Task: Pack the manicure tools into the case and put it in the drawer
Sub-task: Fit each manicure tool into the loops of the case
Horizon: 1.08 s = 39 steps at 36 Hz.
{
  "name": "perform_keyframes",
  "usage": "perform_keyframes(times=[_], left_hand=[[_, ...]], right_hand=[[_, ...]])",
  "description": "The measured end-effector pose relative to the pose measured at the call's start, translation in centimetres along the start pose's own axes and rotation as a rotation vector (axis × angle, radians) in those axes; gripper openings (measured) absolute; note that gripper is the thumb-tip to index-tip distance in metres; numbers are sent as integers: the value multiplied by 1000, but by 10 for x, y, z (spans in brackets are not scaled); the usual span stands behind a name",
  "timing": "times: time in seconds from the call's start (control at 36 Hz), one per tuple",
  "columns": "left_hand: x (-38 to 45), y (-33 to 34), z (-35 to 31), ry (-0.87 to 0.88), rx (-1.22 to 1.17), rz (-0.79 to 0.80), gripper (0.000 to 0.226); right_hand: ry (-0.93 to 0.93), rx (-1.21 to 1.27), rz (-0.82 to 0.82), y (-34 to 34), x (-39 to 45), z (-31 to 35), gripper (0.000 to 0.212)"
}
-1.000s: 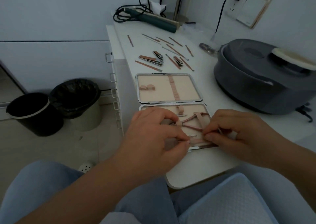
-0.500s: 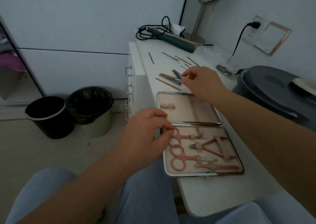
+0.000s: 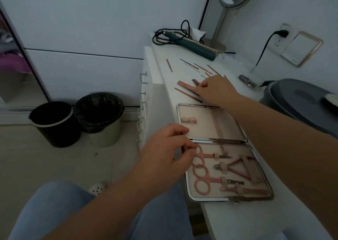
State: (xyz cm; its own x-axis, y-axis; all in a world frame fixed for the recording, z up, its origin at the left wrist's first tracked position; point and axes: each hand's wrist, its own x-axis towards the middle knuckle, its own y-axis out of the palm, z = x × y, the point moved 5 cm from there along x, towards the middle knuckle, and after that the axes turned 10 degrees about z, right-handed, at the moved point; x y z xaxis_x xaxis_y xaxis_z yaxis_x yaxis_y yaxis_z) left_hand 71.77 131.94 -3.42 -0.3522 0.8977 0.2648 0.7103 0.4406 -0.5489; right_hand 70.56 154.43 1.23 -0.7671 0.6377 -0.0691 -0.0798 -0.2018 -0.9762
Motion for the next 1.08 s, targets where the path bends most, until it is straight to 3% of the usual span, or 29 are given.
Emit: perform_keyframes(times=[0.11, 0.19, 0.22, 0.39, 0.44, 0.56, 0.67, 0.78, 0.94, 1.08], left_hand=[[0, 1, 0, -5, -9, 6, 10], [0, 0, -2, -15, -22, 2, 10], [0, 0, -2, -20, -27, 2, 9], [-3, -7, -2, -79, -154, -93, 19], [-1, -15, -4, -89, -196, -156, 21], [9, -29, -7, -163, -428, -263, 15], [20, -29, -14, -234, -533, -206, 19], [24, -19, -25, -252, -616, -150, 19], [20, -17, -28, -250, -517, -138, 21], [17, -20, -41, -167, -382, 49, 31]], right_hand=[[-14, -4, -11, -2, -1, 2, 33], [-4, -11, -41, -3, -4, 6, 70], [0, -16, -48, -3, -4, 7, 72], [-13, 95, -74, -8, -15, 9, 19], [-34, 208, -106, -13, -27, 9, 12], [-117, 527, -142, -14, -76, 19, 37], [-211, 628, -85, -1, -125, 28, 17], [-236, 627, -80, 7, -153, 32, 13], [-299, 487, -54, 7, -169, 33, 18], [-350, 790, -77, -7, -166, 23, 21]])
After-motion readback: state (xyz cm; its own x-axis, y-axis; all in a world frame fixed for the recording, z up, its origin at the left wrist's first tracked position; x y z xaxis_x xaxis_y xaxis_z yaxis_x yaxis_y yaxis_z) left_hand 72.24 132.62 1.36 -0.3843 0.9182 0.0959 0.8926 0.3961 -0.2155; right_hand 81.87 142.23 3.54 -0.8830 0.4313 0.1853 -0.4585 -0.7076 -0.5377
